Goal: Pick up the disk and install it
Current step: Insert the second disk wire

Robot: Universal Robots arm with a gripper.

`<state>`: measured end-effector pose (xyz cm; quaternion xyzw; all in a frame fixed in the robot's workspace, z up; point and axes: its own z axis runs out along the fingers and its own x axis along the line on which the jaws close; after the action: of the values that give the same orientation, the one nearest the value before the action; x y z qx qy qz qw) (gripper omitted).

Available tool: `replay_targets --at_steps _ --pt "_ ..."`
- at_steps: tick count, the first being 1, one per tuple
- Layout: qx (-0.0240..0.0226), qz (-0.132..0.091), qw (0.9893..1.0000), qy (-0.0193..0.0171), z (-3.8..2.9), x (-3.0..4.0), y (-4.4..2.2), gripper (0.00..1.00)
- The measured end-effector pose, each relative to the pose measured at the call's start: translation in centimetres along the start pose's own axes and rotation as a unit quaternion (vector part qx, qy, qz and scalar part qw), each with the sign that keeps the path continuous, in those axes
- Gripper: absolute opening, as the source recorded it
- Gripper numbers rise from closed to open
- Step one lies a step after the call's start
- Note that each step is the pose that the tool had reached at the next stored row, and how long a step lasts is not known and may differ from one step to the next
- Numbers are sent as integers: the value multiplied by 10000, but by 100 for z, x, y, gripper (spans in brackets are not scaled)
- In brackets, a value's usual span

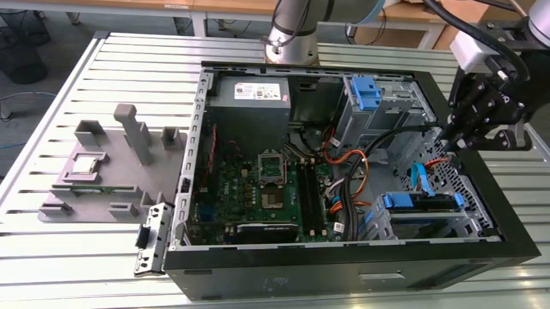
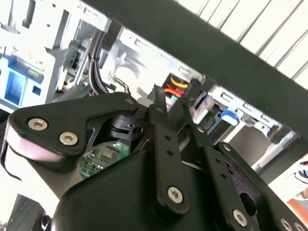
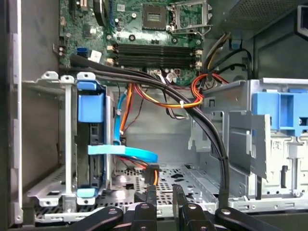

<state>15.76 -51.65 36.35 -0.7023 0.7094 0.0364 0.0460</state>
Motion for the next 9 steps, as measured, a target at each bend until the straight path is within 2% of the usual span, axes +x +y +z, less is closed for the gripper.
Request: replay_targets --at_steps 9 --pt "-1 5 10000 29 12 -9 -132 28"
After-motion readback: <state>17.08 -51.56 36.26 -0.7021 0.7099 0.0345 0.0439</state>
